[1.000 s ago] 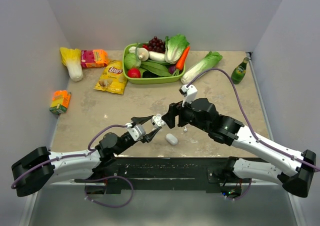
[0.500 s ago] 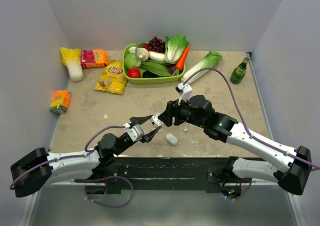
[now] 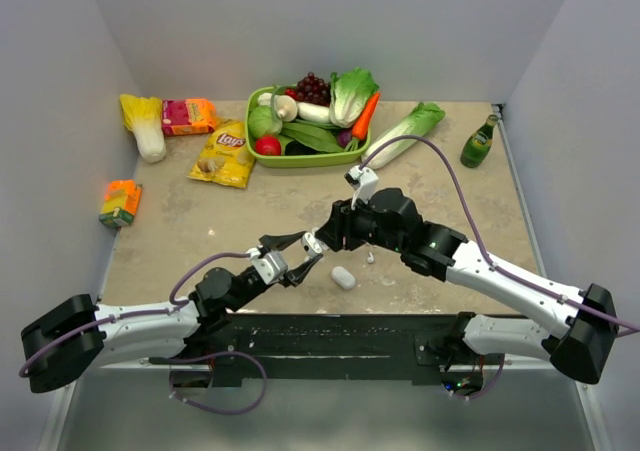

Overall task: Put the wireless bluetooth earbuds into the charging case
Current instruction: Pass from the left arm to the right

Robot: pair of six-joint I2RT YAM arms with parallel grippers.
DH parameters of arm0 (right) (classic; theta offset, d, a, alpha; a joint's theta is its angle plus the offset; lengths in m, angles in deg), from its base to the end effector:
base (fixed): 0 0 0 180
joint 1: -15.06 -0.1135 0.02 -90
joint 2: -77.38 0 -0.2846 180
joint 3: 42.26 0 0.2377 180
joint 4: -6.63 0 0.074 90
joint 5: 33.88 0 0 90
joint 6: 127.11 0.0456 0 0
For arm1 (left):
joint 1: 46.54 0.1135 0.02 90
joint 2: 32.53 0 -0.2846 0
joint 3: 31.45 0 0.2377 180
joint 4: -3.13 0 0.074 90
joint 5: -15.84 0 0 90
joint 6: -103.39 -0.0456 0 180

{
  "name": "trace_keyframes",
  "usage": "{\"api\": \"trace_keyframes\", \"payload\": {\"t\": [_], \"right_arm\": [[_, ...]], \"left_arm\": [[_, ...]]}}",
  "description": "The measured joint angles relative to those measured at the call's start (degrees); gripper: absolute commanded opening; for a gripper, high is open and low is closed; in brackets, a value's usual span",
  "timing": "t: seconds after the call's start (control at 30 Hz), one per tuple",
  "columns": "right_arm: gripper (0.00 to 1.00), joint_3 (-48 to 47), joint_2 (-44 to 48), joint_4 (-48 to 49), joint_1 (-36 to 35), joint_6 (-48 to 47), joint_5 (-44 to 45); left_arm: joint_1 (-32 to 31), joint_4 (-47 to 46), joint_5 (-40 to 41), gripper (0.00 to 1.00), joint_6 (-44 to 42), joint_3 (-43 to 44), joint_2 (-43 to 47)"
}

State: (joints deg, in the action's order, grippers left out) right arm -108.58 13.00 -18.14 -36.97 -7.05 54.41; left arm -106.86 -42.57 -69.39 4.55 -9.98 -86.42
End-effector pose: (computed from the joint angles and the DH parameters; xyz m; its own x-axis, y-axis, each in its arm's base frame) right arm 0.1495 0.1938 0.3318 -0.6098 0.0325 -0.7919 -0.5771 0.6667 0.4717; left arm 0.0871 -0.1451 0.2434 0.2393 -0.1106 -0.9646 0.7984 0.5877 0.1307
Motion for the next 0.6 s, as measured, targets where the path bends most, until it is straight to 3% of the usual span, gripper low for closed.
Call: {"api": "trace_keyframes", "payload": {"t": [0.6], "right_arm": [[0.39,0.59,-1.38,0.81,1.01,0.02,-2.4]], "left_arm": [[-0.22,-0.46,0.39,0.0,0.0,-0.35,-0.11]]}}
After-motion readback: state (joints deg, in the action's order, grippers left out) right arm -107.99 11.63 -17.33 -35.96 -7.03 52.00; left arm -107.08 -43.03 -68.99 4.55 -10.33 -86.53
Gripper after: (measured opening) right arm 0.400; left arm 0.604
